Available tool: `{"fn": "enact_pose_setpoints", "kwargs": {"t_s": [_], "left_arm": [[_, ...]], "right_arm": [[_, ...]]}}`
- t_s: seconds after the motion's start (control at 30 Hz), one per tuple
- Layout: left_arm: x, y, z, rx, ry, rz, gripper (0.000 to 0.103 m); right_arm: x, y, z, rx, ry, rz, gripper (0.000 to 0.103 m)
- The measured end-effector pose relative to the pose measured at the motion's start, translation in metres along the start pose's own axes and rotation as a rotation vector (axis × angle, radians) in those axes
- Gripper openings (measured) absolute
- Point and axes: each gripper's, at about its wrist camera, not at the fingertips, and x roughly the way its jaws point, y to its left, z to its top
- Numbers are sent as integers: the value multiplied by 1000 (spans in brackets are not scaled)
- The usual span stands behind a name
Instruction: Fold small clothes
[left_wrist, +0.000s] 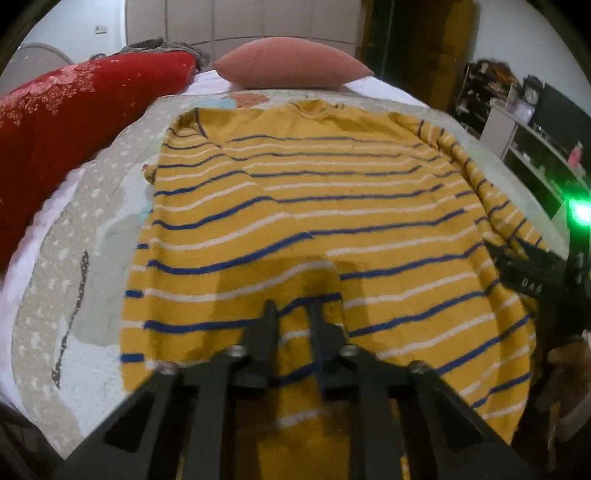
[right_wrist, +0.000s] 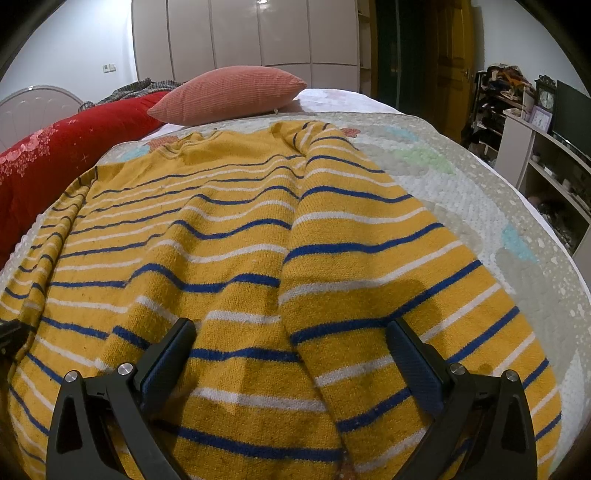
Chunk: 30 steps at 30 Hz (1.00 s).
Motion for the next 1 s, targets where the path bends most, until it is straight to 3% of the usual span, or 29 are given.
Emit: {"fn": "enact_pose_setpoints", "kwargs": {"t_s": [0.1,0.17,0.3,0.33,0.4,0.47,0.57,0.6,0.77,0.83,0.9,0.93,1.0], "left_arm": [[-25,23,1,-64,-53,55,5],[-46,52,1,-135,-102,136,5],[-81,125,-11,-281,-136,452,5],[-86,139,-15,-313,-132,501,5],[-96,160,-23,-368,-120,531,5],[-106,169,-35,-414,-137,485,14],[-116,157,-44,-417,-162,420,53],[-120,146,-46,-401,-184,399,59],[-125,103,-43,-317,-242,276,80],[-130,90,-43,-284,-260,246,84],[-129,82,-41,-267,-263,230,90],[-128,80,-41,-264,-265,226,90],[-126,76,-42,-260,-263,210,90]], "right_arm": [[1,0,0,-4,1,-3,103],[0,0,0,-5,-1,-4,103],[1,0,0,-5,-1,-4,103],[1,0,0,-5,-1,-4,103],[0,0,0,-5,-1,-4,103],[0,0,0,-4,-3,-4,103],[0,1,-1,-5,-3,-5,103],[0,1,0,-5,-4,-5,103],[-2,-2,5,11,20,9,102],[-13,-9,11,34,56,49,94],[-45,-30,18,115,17,160,93],[-56,-39,19,136,-9,170,94],[-86,-66,21,171,-74,113,95]]}}
